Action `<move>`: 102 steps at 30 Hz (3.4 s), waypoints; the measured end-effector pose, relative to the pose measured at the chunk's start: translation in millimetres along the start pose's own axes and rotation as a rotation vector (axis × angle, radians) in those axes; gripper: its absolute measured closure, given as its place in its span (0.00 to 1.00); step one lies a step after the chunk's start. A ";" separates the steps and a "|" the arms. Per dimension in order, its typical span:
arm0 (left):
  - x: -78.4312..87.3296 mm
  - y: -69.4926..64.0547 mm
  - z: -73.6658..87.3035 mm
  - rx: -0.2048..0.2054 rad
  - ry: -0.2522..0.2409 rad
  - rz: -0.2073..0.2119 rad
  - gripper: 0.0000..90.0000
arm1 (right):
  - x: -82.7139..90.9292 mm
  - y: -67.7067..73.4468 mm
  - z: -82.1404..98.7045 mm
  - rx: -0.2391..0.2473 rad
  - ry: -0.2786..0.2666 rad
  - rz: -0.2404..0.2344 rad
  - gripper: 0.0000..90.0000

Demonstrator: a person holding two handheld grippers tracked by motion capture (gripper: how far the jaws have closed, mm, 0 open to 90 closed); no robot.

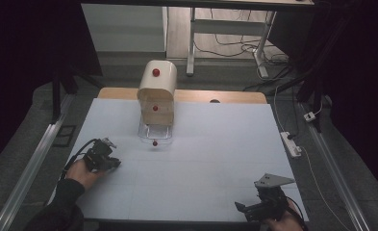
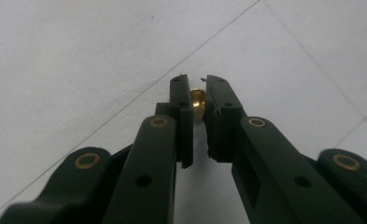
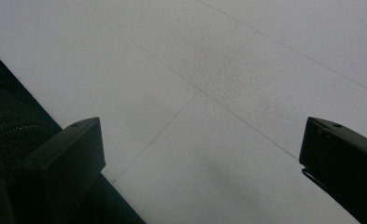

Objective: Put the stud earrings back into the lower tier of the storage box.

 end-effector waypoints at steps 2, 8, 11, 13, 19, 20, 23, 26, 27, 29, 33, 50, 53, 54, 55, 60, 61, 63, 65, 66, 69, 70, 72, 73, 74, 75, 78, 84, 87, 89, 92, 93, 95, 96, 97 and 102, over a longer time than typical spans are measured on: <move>1.8 -0.2 -1.0 0.003 -0.015 0.002 0.90 | 0.0 0.0 0.0 0.000 -0.001 0.001 0.00; 9.2 -0.8 -4.0 0.013 -0.075 0.019 0.90 | -0.1 0.2 -0.1 0.000 0.001 0.000 0.00; 11.9 -3.6 -6.5 0.009 -0.106 0.028 0.90 | -0.1 0.1 -0.1 -0.001 0.000 0.000 0.00; 13.9 -5.5 -8.4 -0.002 -0.125 0.023 0.90 | 0.0 0.0 0.0 -0.001 0.000 0.000 0.00; 23.7 -8.4 -14.6 -0.011 -0.197 0.025 0.90 | 0.1 -0.2 0.0 -0.002 -0.001 0.000 0.00; 25.6 -8.7 -15.7 -0.012 -0.208 0.025 0.90 | 0.1 -0.2 0.0 -0.002 -0.001 0.000 0.00; 31.0 -9.8 -18.5 -0.011 -0.241 0.026 0.90 | 0.1 -0.2 0.0 -0.002 -0.002 0.000 0.00; 35.4 -11.1 -21.4 -0.003 -0.275 0.032 0.90 | 0.1 -0.3 0.0 -0.003 -0.003 -0.001 0.00; 37.1 -11.4 -22.8 -0.003 -0.288 0.035 0.90 | 0.1 -0.3 0.0 -0.004 -0.003 -0.001 0.00; 39.3 -11.9 -24.8 -0.003 -0.304 0.034 0.90 | 0.1 -0.3 0.0 -0.004 -0.003 -0.001 0.00; 41.9 -13.6 -29.2 -0.003 -0.328 0.043 0.90 | 0.1 -0.4 0.0 -0.004 -0.003 -0.001 0.00; 37.9 -21.5 -57.7 -0.012 -0.386 0.074 0.90 | -0.4 -1.0 0.1 -0.009 0.001 0.002 0.00; 35.1 -22.3 -64.1 -0.020 -0.386 0.071 0.90 | -0.6 -1.0 0.2 -0.011 0.003 0.001 0.00; 34.1 -22.5 -66.0 -0.021 -0.388 0.068 0.90 | -0.7 -1.1 0.2 -0.011 0.005 0.001 0.00; 33.2 -22.5 -67.7 -0.022 -0.388 0.065 0.90 | -0.8 -1.2 0.2 -0.010 0.006 0.001 0.00; 28.1 -22.1 -76.2 -0.023 -0.387 0.067 0.90 | -1.0 -1.0 0.2 -0.009 0.008 0.002 0.00; 27.0 -22.1 -77.9 -0.023 -0.389 0.067 0.90 | -1.0 -1.0 0.2 -0.009 0.008 0.002 0.00; 24.9 -21.9 -81.2 -0.025 -0.388 0.066 0.90 | -0.8 -1.1 0.2 -0.008 0.009 0.003 0.00; 23.0 -21.4 -84.4 -0.024 -0.389 0.065 0.90 | -0.8 -1.2 0.3 -0.009 0.008 0.003 0.00; 22.4 -21.2 -85.5 -0.023 -0.390 0.064 0.90 | -0.7 -1.2 0.3 -0.009 0.008 0.002 0.00; 19.7 -20.1 -89.4 -0.023 -0.391 0.061 0.90 | -0.8 -1.2 0.3 -0.008 0.008 0.002 0.00; 18.6 -19.6 -90.7 -0.022 -0.391 0.060 0.90 | -0.8 -1.1 0.3 -0.008 0.008 0.003 0.00; 16.3 -18.5 -93.2 -0.021 -0.392 0.059 0.90 | -0.9 -1.1 0.3 -0.008 0.010 0.003 0.00; 15.1 -18.0 -94.4 -0.020 -0.393 0.056 0.90 | -0.9 -1.0 0.3 -0.008 0.010 0.003 0.00; 14.0 -17.5 -95.6 -0.019 -0.391 0.054 0.90 | -1.0 -1.0 0.3 -0.008 0.009 0.001 0.00; 12.8 -17.1 -97.0 -0.020 -0.391 0.054 0.90 | -1.2 -1.2 0.2 -0.005 0.009 0.002 0.00; 8.0 -16.6 -101.7 -0.022 -0.388 0.051 0.90 | -1.3 -1.1 0.3 -0.005 0.009 0.002 0.00; -1.7 -16.5 -109.2 -0.027 -0.373 0.043 0.90 | -1.2 -1.1 0.3 -0.005 0.010 0.002 0.00; -6.1 -15.7 -112.1 -0.025 -0.368 0.037 0.90 | -1.0 -0.8 0.4 -0.006 0.011 0.001 0.00; -8.6 -15.1 -113.6 -0.024 -0.365 0.029 0.90 | -1.0 -0.8 0.5 -0.005 0.011 0.001 0.00; -12.7 -13.7 -115.2 -0.021 -0.360 0.021 0.90 | -1.0 -0.7 0.5 -0.004 0.012 0.002 0.00; -14.3 -13.1 -115.5 -0.022 -0.356 0.015 0.90 | -1.0 -0.6 0.5 -0.004 0.012 0.002 0.00; -17.6 -11.8 -115.9 -0.021 -0.349 0.010 0.90 | -1.1 -0.6 0.5 -0.003 0.012 0.002 0.00; -19.4 -11.4 -116.0 -0.019 -0.344 0.006 0.90 | -1.1 -0.6 0.5 -0.003 0.012 0.002 0.00; -21.2 -11.1 -116.0 -0.016 -0.340 0.005 0.90 | -1.1 -0.5 0.5 -0.002 0.012 0.002 0.00; -28.6 -9.9 -115.6 -0.022 -0.312 -0.005 0.89 | -1.1 -0.5 0.6 0.004 0.012 0.003 0.00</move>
Point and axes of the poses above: each handheld gripper's, and its own axes: x roughly backward along the jaws, z roughly out of its underside, y roughly to its left, the point moved 3 cm from there along -x, roughly forward along the jaws, and after that the axes turned 2 degrees about -y, right-handed, at the moved point
